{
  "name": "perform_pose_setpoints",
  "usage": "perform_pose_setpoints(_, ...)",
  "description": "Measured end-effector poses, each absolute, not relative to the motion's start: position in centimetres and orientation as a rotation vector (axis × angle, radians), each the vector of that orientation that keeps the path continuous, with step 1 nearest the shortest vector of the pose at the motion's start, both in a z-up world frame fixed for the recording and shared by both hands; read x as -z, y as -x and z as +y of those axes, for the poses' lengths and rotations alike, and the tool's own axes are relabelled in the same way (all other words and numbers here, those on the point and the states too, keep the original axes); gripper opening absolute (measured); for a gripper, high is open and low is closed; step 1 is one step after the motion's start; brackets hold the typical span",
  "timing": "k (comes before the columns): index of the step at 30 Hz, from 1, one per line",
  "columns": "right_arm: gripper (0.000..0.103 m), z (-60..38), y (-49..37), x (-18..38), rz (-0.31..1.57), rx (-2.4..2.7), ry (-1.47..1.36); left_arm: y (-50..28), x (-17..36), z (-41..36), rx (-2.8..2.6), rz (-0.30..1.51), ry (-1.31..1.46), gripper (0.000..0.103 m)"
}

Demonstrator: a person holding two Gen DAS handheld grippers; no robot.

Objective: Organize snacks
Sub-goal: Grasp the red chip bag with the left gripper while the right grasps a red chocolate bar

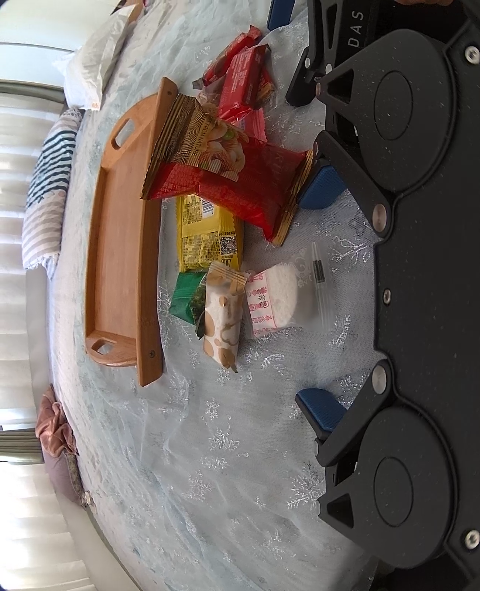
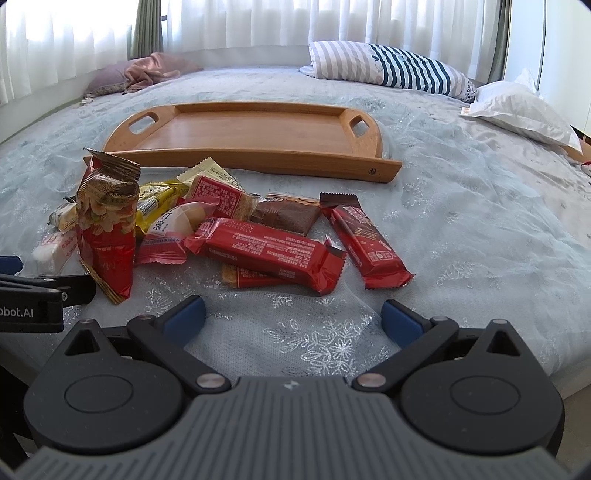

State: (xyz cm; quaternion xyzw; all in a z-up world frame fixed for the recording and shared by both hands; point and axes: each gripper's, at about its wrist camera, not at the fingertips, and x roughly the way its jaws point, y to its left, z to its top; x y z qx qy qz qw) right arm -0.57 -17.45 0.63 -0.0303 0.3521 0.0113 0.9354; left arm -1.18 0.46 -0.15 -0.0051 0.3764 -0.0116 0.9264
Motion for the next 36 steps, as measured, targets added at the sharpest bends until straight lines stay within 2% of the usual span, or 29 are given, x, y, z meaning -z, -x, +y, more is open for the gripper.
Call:
perform_pose_setpoints(7,0.103,-17.8,0.9,-1.4,0.704,-0.010,0.004,1.5,-0.6,0.2,0.034,0.777,0.007,0.103)
perform_pose_setpoints(11,0.103,-18.7,1.8,-2.1,0.626,-0.014,-0.027,2.4,-2.2,0.5,0.087,0.710,0.045,0.102)
perform_pose_setpoints(16,0.101,-19.3,2.2,-3.1,0.539,-0.051,0.017,3.4,-4.3,-0.4,0.158,0.591,0.048,0.092)
perform_pose_setpoints(21,0.091,-19.0,2.0,-3.6,0.486,-0.139,0.105,2.7,-4.5,-2.5,0.256,0.595,0.023,0.071)
perform_pose_setpoints(28,0.079,-18.4,0.4,-2.7,0.493,-0.229,0.193,1.0,-3.3,-4.0,0.252,0.649,0.013,0.056)
perform_pose_setpoints(30,0.069,-18.8,-0.2,-2.3,0.517,-0.245,0.160,0.5,-2.8,-3.7,0.247,0.675,0.041,0.050)
perform_pose_setpoints(31,0.068,-19.0,-0.5,-2.3,0.527,-0.253,0.136,0.2,-2.6,-3.6,0.245,0.685,0.052,0.048)
perform_pose_setpoints(36,0.047,-19.2,-0.2,-2.5,0.548,-0.260,0.107,0.0,-2.8,-3.1,0.242,0.689,0.077,0.044)
